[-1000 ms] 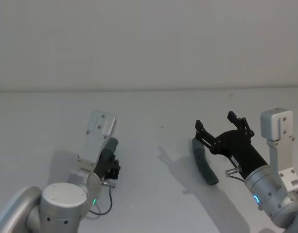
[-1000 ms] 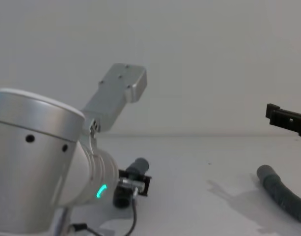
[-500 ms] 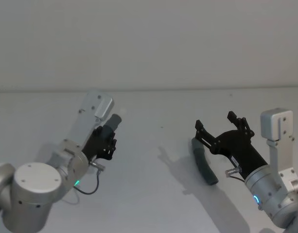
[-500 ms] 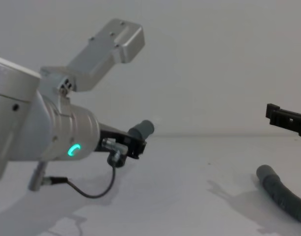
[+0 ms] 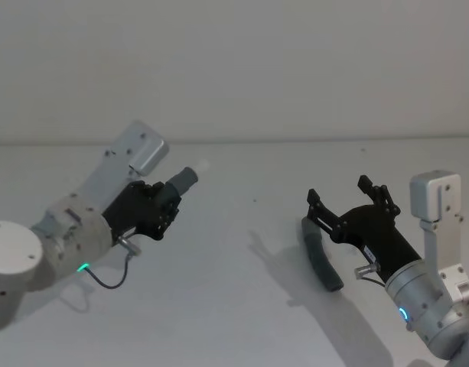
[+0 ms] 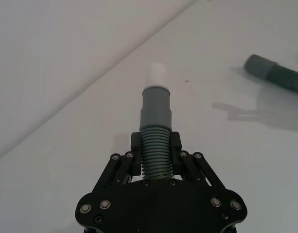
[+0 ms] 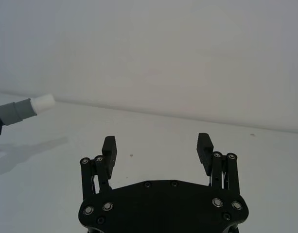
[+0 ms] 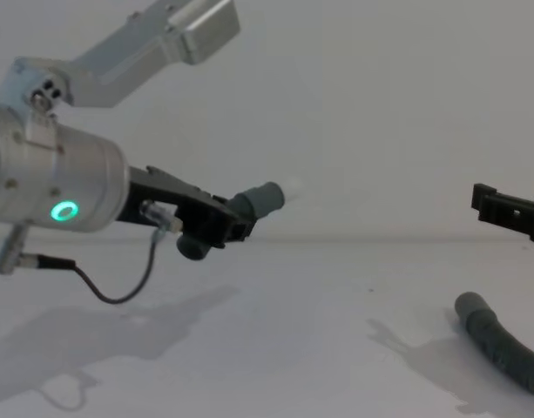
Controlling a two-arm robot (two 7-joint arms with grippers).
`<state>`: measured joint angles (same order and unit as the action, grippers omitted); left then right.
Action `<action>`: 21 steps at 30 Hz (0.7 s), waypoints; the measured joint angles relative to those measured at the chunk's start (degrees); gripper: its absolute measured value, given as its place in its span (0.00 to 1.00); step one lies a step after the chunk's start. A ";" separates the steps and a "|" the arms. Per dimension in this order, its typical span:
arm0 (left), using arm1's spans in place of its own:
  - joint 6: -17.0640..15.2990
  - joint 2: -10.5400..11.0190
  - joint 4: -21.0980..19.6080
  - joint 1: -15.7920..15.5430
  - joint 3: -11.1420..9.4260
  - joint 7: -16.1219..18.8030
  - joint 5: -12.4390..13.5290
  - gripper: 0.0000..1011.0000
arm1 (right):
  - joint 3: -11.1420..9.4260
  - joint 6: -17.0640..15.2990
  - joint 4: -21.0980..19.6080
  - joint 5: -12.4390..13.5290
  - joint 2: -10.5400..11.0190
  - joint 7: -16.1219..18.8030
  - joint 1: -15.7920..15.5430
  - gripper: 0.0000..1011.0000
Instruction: Use both hands to pick up one end of the pipe from the table, align the ends, and insert them.
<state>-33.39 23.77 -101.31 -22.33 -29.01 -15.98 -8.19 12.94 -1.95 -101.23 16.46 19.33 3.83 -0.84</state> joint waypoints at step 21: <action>5.12 11.65 3.20 -9.80 -1.84 -24.81 -5.30 0.30 | 0.00 0.00 0.00 0.00 0.00 0.00 0.00 0.99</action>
<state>-28.27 35.42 -98.11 -32.13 -30.85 -40.79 -13.49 12.94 -1.95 -101.23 16.47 19.33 3.83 -0.84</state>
